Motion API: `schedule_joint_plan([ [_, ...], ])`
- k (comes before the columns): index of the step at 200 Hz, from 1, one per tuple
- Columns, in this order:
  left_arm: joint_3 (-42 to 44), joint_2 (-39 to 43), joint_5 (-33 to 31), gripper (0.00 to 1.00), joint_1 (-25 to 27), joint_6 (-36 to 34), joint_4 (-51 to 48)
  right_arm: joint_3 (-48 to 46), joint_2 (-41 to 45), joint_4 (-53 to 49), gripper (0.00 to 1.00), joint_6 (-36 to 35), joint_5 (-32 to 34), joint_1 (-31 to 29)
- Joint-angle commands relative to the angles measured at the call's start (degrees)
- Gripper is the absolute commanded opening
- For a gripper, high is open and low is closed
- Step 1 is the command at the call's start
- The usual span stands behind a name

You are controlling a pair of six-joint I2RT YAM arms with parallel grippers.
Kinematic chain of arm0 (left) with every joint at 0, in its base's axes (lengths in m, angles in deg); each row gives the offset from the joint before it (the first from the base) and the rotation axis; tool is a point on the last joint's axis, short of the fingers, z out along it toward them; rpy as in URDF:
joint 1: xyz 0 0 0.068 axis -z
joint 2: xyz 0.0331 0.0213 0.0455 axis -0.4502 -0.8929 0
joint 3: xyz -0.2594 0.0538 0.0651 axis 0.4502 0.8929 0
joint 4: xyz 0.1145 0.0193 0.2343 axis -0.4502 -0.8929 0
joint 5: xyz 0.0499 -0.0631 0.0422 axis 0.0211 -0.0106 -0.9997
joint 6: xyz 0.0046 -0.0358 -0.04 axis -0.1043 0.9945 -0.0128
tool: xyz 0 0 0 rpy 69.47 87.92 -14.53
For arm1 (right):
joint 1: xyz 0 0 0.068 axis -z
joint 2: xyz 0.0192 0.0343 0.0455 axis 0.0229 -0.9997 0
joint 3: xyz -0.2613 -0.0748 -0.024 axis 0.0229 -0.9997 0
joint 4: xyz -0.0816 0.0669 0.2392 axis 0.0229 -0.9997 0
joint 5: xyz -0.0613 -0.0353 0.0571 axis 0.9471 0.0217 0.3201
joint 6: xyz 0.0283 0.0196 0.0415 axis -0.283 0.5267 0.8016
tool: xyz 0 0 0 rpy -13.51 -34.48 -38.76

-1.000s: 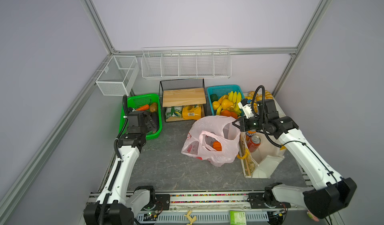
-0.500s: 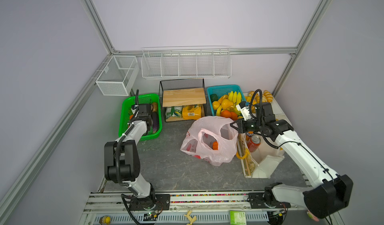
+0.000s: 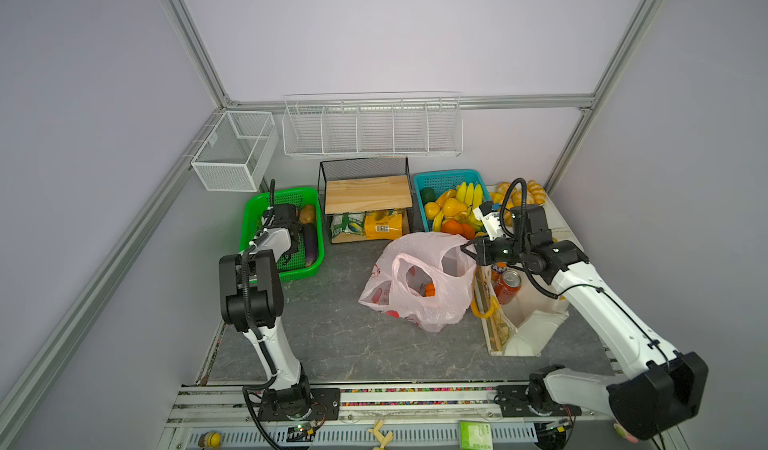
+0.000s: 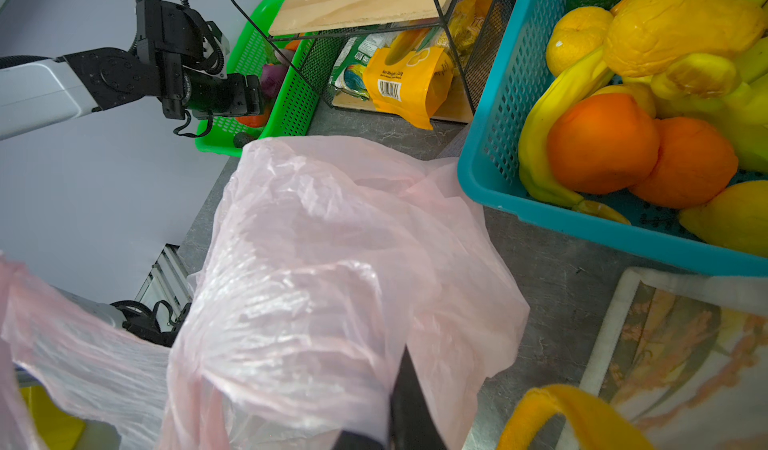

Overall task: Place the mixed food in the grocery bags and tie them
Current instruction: 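Lower the left gripper onto the red tomato and grasp it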

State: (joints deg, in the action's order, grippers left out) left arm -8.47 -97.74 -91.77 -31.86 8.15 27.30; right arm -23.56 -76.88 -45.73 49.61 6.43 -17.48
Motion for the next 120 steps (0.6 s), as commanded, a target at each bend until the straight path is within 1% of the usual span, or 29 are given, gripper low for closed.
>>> schedule_joint_plan([
  [1, -3.7, -2.1, 1.4, 0.86, -0.9, -1.1, -3.4, -0.7, 0.8, 1.0, 0.08, 0.2, -0.3, 0.3],
  [46, -7.4, -5.6, 2.6, 0.86, -1.1, -0.2, -10.5, -0.7, 0.7, 0.9, 0.08, 0.1, 0.3, 0.3],
  [77, -9.3, -8.0, 1.3, 0.85, -1.1, -1.3, -13.0, -0.8, 0.5, 1.0, 0.08, 0.1, 0.1, 0.4],
  [99, -9.8, -8.6, 1.0, 0.82, -1.1, -1.6, -13.8, -0.8, 0.7, 0.7, 0.08, 0.0, 0.6, 0.3],
  [120, -9.2, -7.7, 2.1, 0.76, -1.1, -0.9, -13.2, -0.8, 0.6, 0.8, 0.08, 0.0, 0.8, 0.3],
])
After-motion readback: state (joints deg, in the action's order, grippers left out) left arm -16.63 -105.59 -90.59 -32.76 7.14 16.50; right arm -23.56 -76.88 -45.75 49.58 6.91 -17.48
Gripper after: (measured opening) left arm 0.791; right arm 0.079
